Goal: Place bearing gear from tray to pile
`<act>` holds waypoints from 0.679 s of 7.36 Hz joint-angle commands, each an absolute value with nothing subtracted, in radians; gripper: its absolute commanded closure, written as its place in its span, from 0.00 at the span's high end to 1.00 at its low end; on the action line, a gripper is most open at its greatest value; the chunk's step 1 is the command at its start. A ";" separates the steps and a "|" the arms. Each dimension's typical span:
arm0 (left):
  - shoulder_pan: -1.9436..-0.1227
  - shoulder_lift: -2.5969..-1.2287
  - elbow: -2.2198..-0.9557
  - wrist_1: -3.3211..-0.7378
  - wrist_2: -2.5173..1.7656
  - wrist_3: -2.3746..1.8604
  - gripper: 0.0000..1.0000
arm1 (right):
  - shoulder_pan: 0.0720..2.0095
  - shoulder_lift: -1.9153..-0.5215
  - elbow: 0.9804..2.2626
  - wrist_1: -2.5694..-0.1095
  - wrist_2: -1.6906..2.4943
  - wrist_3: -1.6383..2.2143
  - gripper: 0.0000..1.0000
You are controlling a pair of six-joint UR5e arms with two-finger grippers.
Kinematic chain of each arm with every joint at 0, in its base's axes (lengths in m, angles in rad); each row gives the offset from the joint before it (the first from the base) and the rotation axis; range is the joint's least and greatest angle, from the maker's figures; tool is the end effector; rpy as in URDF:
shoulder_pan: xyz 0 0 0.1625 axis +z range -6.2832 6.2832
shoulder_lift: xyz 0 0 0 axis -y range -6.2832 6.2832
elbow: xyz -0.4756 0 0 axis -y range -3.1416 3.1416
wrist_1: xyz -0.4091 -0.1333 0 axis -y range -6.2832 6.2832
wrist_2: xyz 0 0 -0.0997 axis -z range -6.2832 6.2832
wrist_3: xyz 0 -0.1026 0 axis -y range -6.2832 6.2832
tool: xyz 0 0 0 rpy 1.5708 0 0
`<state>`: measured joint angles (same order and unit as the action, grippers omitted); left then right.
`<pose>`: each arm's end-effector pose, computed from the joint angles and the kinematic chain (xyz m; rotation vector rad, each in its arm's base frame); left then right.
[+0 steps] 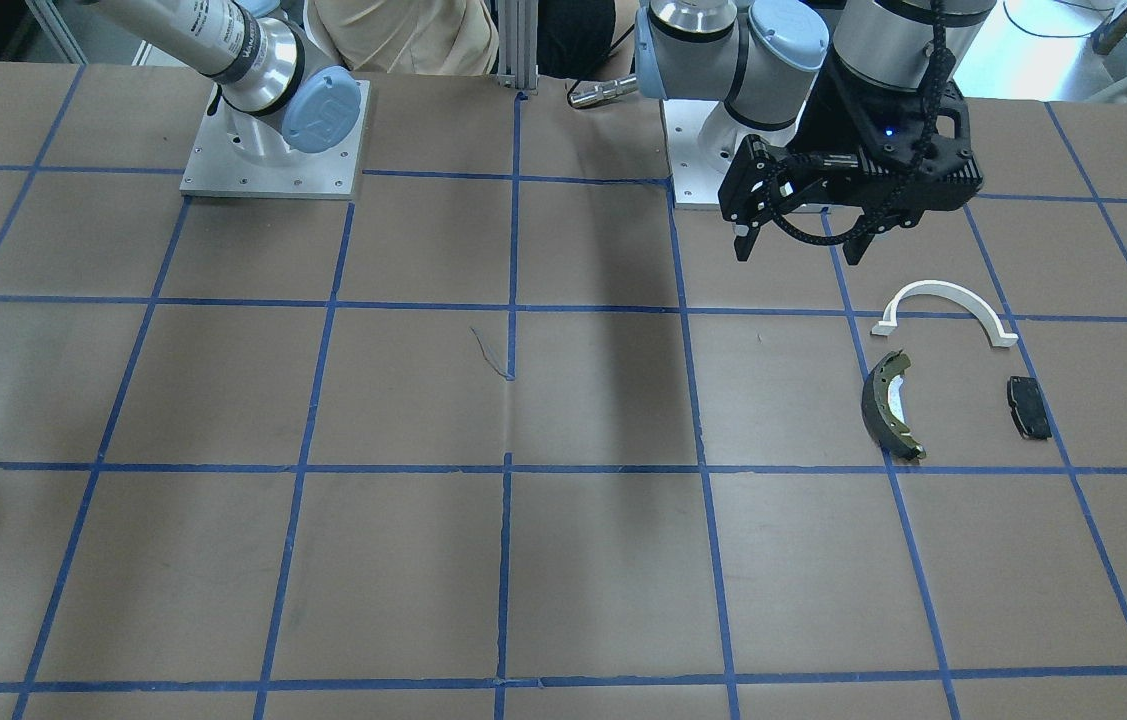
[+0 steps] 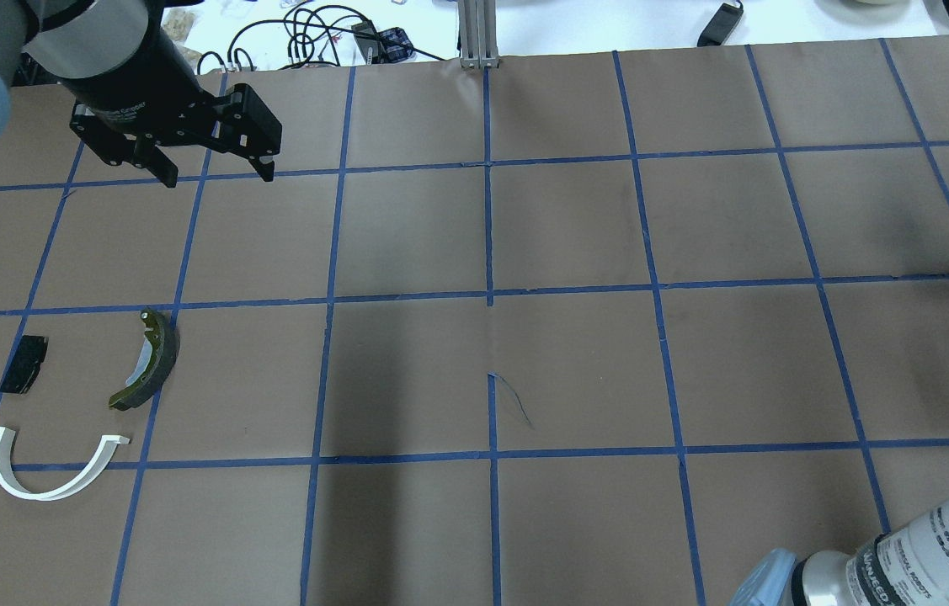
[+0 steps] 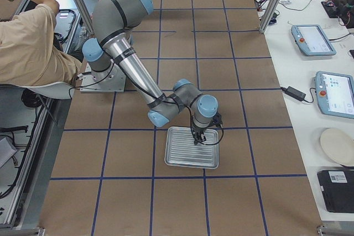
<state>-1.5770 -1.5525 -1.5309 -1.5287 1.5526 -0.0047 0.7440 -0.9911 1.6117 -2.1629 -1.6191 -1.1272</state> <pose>-0.1383 -0.5083 0.5697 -0.0038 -3.1190 0.1564 -0.4208 -0.5618 0.2172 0.4705 -3.1015 -0.0878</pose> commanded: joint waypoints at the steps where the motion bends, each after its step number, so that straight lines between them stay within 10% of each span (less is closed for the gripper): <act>1: -1.577 -1.552 -1.531 -1.529 1.552 -0.005 1.00 | 0.744 -0.991 1.612 -2.163 -1.623 -1.127 0.24; 5: -1.577 -1.552 -1.525 -1.529 1.555 -0.006 1.00 | 0.761 -1.059 1.600 -2.139 -1.652 -1.097 0.04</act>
